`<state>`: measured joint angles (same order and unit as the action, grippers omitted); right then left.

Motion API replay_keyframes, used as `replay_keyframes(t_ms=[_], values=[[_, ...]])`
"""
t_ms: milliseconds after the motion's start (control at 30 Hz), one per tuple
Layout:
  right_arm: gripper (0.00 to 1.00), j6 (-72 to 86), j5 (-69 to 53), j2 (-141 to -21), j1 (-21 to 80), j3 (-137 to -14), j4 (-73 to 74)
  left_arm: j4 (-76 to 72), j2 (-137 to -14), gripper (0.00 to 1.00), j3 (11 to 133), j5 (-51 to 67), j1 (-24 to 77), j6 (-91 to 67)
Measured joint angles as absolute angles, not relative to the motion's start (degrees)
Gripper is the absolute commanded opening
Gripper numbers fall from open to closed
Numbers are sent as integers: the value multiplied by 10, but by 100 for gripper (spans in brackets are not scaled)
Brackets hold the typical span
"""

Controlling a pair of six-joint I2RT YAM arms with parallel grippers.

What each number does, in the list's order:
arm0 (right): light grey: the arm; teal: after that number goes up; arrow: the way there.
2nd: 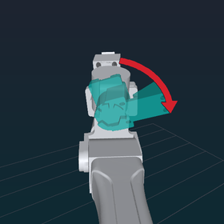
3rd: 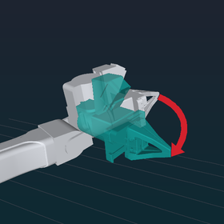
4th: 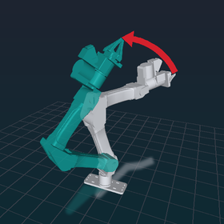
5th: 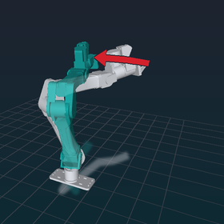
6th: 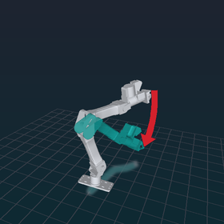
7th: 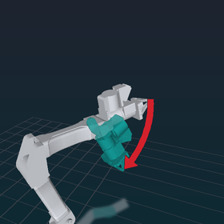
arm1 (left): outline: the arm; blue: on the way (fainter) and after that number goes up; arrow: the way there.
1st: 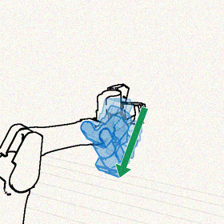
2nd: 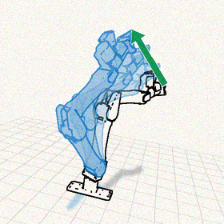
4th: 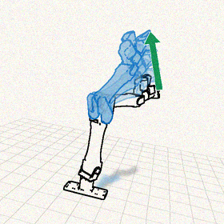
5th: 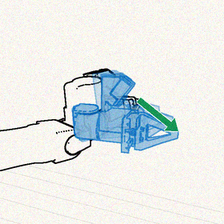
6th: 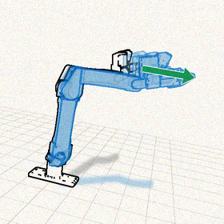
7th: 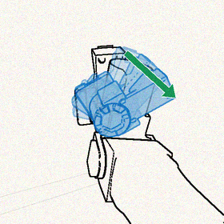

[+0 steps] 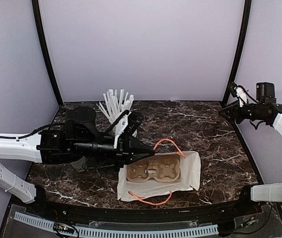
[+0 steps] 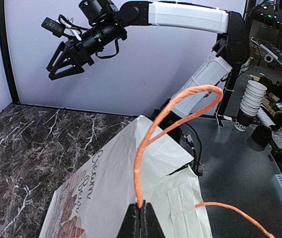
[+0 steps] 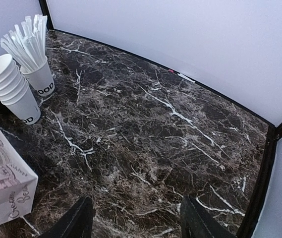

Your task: Pack the takeout coffee

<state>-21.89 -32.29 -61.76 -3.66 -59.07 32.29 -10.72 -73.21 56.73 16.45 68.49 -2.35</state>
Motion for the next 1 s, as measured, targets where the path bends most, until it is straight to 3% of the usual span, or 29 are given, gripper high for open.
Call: replay_keyframes(t_ms=[300,567,800,1000], values=[[65,-215,-379,-617,-41,-585,295,-110,-735,0,553,162,713,-37],[49,-258,-458,-623,-38,-617,368,-98,-750,0,572,116,716,-36],[46,-361,-476,-678,132,-792,529,-62,-812,0,651,59,682,-43],[49,-404,-472,-709,195,-858,625,-57,-832,0,665,54,612,-86]])
